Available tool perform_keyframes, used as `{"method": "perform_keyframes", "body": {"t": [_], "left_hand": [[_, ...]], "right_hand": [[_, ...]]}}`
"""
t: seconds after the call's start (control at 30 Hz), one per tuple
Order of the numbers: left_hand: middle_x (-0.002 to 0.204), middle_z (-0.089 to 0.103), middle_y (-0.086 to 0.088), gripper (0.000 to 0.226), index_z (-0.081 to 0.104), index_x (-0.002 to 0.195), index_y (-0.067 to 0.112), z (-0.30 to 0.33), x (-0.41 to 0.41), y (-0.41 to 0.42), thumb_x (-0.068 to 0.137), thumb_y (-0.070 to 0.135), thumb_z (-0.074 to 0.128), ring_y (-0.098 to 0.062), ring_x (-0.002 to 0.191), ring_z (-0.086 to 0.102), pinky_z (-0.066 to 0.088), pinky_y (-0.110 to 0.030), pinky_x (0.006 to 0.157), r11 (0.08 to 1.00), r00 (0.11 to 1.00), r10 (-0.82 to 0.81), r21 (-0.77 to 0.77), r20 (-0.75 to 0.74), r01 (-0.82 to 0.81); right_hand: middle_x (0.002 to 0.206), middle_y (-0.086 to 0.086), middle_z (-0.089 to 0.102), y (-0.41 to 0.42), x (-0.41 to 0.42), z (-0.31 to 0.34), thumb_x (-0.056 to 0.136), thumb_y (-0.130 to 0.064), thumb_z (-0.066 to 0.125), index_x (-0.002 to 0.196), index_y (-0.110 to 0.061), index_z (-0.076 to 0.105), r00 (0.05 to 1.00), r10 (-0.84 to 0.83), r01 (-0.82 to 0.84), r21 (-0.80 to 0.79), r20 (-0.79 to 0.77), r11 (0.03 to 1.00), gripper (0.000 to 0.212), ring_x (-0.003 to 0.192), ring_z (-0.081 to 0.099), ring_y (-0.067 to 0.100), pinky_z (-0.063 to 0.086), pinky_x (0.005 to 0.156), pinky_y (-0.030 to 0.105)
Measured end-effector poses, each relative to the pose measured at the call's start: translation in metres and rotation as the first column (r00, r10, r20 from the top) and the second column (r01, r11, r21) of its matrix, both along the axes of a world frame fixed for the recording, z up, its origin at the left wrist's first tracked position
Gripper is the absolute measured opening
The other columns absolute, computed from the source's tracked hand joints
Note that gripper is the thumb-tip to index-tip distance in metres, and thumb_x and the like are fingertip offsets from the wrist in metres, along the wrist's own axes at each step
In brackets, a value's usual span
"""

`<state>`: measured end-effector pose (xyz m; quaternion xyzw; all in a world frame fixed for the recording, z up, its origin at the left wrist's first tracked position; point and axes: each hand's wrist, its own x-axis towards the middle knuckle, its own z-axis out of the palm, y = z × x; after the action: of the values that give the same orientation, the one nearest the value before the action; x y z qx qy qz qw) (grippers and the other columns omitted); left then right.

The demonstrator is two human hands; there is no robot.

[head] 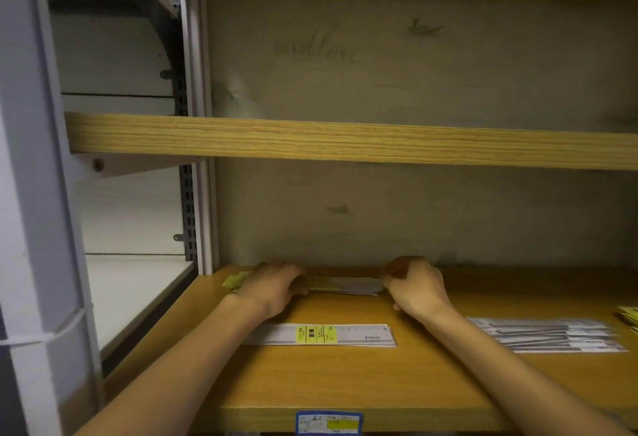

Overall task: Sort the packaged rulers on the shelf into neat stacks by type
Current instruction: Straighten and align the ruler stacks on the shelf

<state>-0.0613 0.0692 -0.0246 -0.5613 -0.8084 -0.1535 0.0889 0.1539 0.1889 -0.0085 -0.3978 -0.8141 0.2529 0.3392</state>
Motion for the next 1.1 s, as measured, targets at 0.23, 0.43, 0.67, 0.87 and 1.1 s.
{"method": "perform_keyframes", "body": {"t": [0.23,0.43,0.67,0.87,1.1], "left_hand": [[0.122,0.060,-0.004,0.029,0.057,0.124,0.024,0.009,0.011,-0.009,0.101,0.029,0.040,-0.024,0.110,0.055,0.045,-0.034,0.091,0.997,0.994,0.007,0.079,-0.107,0.002],[0.116,0.064,-0.003,0.026,0.058,0.120,0.024,0.013,0.017,-0.015,0.098,0.021,0.044,-0.025,0.104,0.059,0.048,-0.034,0.085,0.983,0.990,0.033,0.184,-0.135,-0.008],[0.119,0.061,-0.002,0.024,0.062,0.117,0.018,0.009,0.021,-0.020,0.097,0.016,0.049,-0.024,0.106,0.057,0.048,-0.037,0.087,0.952,0.988,-0.041,0.295,-0.150,0.084],[0.107,0.053,0.000,0.008,0.056,0.101,0.017,0.009,0.017,-0.031,0.094,0.019,0.052,-0.019,0.096,0.050,0.039,-0.027,0.074,0.950,0.981,-0.004,0.306,-0.195,0.065],[0.123,0.059,0.001,0.025,0.056,0.120,0.026,0.001,0.009,-0.026,0.097,0.035,0.050,-0.021,0.109,0.055,0.046,-0.032,0.089,0.993,0.998,0.009,0.115,-0.056,-0.003]], "right_hand": [[0.059,0.005,0.066,-0.001,-0.004,0.002,0.094,-0.026,0.056,0.078,-0.023,0.057,0.998,-0.021,0.017,-0.063,-0.058,0.998,0.017,0.043,0.061,0.012,0.047,0.045,0.021],[0.053,0.006,0.060,-0.005,-0.008,0.008,0.095,-0.045,0.053,0.089,-0.010,0.063,0.977,-0.092,0.018,-0.353,-0.194,0.935,0.037,0.031,0.042,0.011,0.034,0.035,0.020],[0.084,0.009,0.072,-0.020,-0.020,0.018,0.093,-0.007,0.054,0.090,-0.007,0.058,0.901,-0.100,-0.183,-0.576,-0.423,0.797,0.005,0.044,0.041,0.009,0.029,0.034,0.017],[0.083,0.015,0.072,-0.003,-0.020,0.005,0.092,-0.008,0.056,0.078,-0.005,0.063,0.893,-0.218,-0.025,-0.526,-0.394,0.850,0.016,0.045,0.039,0.013,0.032,0.042,0.024],[0.082,0.016,0.071,0.007,-0.016,0.005,0.095,-0.012,0.055,0.071,-0.009,0.060,0.874,-0.256,0.008,-0.513,-0.414,0.858,0.024,0.047,0.039,0.015,0.033,0.044,0.026]]}}
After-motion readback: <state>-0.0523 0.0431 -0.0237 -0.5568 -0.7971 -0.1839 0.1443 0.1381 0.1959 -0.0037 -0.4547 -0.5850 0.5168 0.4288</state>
